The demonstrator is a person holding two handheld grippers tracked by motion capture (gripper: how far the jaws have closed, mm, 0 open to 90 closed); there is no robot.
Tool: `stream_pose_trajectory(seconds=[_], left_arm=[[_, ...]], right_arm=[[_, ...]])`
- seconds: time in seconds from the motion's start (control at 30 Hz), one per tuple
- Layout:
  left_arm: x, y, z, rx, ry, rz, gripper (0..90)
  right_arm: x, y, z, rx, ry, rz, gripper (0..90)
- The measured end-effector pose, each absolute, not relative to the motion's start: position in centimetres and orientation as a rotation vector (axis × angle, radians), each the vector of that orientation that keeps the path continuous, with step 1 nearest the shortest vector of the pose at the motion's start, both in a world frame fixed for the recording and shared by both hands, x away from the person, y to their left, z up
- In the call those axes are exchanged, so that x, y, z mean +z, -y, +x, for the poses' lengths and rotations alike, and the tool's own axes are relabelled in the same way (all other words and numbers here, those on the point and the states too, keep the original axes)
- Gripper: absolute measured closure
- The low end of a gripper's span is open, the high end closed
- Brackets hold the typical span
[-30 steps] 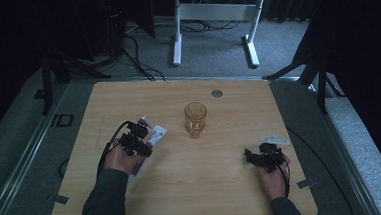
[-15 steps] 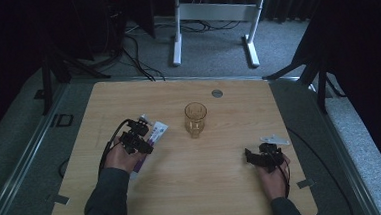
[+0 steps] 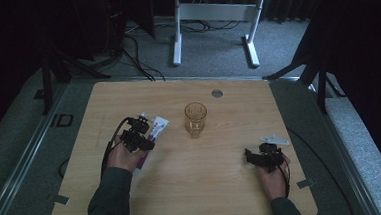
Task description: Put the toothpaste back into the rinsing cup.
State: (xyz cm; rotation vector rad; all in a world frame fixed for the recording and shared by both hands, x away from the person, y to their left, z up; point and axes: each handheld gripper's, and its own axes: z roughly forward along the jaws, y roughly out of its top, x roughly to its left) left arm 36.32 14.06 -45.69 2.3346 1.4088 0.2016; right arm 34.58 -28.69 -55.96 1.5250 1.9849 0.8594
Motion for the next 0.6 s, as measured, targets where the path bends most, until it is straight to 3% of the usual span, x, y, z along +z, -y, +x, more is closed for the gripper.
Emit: stream_pose_trajectory(seconds=[0.6], left_arm=[[-45.34, -13.5, 36.34, 0.253, -1.372, 2.273, 71.7]], right_arm=[[-55.96, 28.69, 34.59, 0.859, -1.985, 1.525, 20.9]])
